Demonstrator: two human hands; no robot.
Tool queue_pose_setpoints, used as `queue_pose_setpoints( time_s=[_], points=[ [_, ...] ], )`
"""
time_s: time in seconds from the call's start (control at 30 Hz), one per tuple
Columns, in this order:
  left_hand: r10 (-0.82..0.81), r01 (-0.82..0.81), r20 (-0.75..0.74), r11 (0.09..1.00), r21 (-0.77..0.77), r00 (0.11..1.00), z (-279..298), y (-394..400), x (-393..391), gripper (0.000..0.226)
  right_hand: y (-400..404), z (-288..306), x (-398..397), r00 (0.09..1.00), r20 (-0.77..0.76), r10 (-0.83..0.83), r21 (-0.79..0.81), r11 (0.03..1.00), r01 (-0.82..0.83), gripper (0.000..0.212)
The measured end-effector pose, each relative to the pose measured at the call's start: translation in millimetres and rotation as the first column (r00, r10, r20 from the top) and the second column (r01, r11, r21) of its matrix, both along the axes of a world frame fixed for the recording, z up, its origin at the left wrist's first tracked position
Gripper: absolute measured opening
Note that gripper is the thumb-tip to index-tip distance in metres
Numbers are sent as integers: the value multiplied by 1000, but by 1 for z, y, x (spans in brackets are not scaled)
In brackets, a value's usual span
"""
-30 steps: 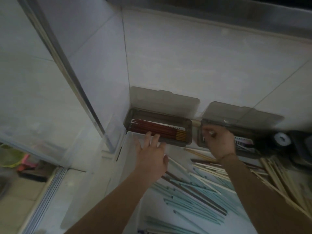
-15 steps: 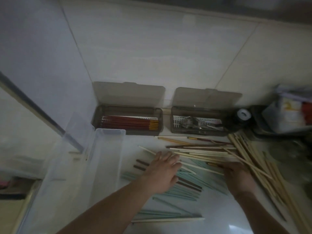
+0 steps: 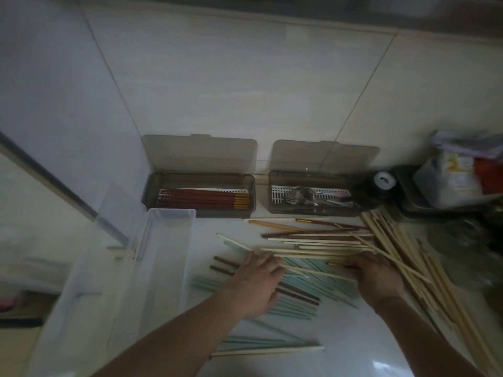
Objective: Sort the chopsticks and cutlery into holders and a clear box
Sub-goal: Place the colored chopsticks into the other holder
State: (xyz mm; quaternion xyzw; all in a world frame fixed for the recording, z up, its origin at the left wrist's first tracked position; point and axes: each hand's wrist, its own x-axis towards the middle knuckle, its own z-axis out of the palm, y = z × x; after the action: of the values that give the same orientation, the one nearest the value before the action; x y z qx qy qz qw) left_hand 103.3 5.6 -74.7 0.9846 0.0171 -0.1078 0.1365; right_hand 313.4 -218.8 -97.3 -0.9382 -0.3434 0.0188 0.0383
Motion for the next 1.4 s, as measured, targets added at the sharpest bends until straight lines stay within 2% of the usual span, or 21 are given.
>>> queue_pose_setpoints(
  time_s=[0.07,0.17,0.23,0.3,0.37,0.47,0.53,0.57,0.63,0.7,0.73,0.77,0.83,0.93,0.97,1.03,1.1,1.17,1.2,1.3,1.4],
  points=[
    [6,-6,5,1000,2,1000,-3,0,-3,56,2,6,-4,1000,7,3,34,999,-3,24],
    [1,0,5,1000,-18,1000,-4,2,-4,55,14,26,-17,998,28,57,177,982,-61,23],
    [8,-4,52,998,-64,999,-2,4,-4,54,31,44,-30,988,52,149,307,938,-158,22],
    [66,-42,137,984,-173,988,5,3,0,54,50,66,-41,979,-36,198,479,864,-157,25],
    [176,-95,226,940,-328,958,15,2,7,55,68,87,-50,955,-152,256,675,732,-89,28],
    [326,-112,357,856,-505,876,29,2,20,49,95,110,-62,871,-311,381,906,397,149,30],
    [399,-126,429,834,-537,810,37,6,25,33,106,117,-66,784,-408,468,913,216,346,31],
    [419,-136,453,834,-535,787,40,11,26,25,109,119,-67,757,-437,485,897,170,409,31],
    [400,-153,475,866,-477,784,45,27,23,18,110,123,-68,684,-515,516,840,145,524,25],
    [310,-147,498,929,-339,810,45,47,15,13,108,123,-65,605,-581,545,783,170,599,15],
    [269,-144,498,951,-275,824,45,58,10,16,107,124,-63,604,-603,521,781,231,581,10],
    [243,-145,484,962,-231,841,43,69,6,21,106,120,-58,647,-611,456,792,338,509,7],
    [254,-181,433,962,-203,865,44,88,-1,24,112,112,-51,730,-606,318,736,572,362,19],
    [313,-268,451,950,-162,836,49,110,-8,33,130,101,-45,795,-553,250,626,754,198,35],
    [335,-309,461,942,-135,822,51,114,-9,37,138,98,-42,821,-522,231,603,781,163,34],
    [475,-454,413,877,-156,777,52,117,-9,43,155,96,-37,831,-529,174,592,777,214,30],
    [666,-601,353,745,-289,657,52,114,-10,62,174,93,-33,834,-546,73,580,752,314,21],
    [742,-651,315,670,-357,592,53,110,-11,74,194,90,-29,883,-470,1,550,783,292,14],
    [741,-660,275,671,-338,613,52,108,-11,74,203,88,-28,894,-448,-15,529,802,279,12],
    [630,-616,168,776,-135,758,47,104,-12,61,232,81,-36,908,-417,-28,436,871,228,9],
    [572,-572,143,819,-48,807,46,94,-15,60,256,77,-51,930,-368,19,398,907,139,10]
  ],
)
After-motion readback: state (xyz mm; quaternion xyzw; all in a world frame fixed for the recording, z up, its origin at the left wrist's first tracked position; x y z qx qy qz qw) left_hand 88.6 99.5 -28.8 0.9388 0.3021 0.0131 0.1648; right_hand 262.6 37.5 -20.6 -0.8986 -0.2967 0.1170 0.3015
